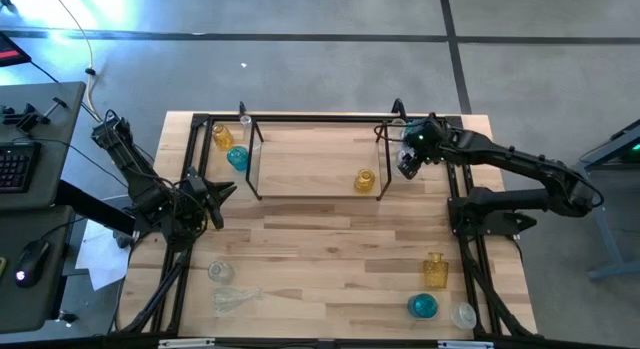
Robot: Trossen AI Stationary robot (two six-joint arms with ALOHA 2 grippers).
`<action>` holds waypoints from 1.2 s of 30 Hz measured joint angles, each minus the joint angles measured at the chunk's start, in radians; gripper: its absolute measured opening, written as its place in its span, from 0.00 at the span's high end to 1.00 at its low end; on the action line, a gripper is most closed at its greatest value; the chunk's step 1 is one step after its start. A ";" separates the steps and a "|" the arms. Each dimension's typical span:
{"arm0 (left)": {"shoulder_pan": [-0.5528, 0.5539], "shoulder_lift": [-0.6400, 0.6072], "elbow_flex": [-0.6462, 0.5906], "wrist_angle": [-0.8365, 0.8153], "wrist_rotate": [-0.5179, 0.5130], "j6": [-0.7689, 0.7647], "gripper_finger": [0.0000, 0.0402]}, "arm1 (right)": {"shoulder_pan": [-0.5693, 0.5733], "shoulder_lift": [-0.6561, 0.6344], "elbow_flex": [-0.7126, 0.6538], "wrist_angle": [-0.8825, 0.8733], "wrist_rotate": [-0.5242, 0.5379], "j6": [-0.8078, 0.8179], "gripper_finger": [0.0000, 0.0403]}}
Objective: Sort vases onto shelf
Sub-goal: Put the transparent vase on the shelf
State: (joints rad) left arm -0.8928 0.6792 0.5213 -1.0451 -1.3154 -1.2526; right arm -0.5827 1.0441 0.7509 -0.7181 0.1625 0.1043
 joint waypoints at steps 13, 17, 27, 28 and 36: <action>0.000 0.000 0.000 0.003 0.000 0.000 0.86 | 0.000 -0.009 0.000 0.020 0.002 0.012 0.46; 0.000 0.000 0.000 0.003 0.000 0.000 0.86 | 0.000 -0.009 0.000 0.019 0.002 0.011 0.48; 0.000 0.000 0.000 0.004 0.000 0.000 0.86 | -0.002 -0.009 0.000 -0.009 0.002 0.015 0.49; 0.000 0.000 0.000 0.004 0.000 0.000 0.86 | -0.002 -0.009 0.000 -0.009 0.002 0.018 0.49; 0.000 0.000 0.000 0.004 0.002 0.000 0.86 | -0.002 -0.009 0.001 0.010 0.002 0.019 0.49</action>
State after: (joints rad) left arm -0.8928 0.6792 0.5213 -1.0412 -1.3131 -1.2526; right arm -0.5846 1.0351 0.7521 -0.7081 0.1647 0.1230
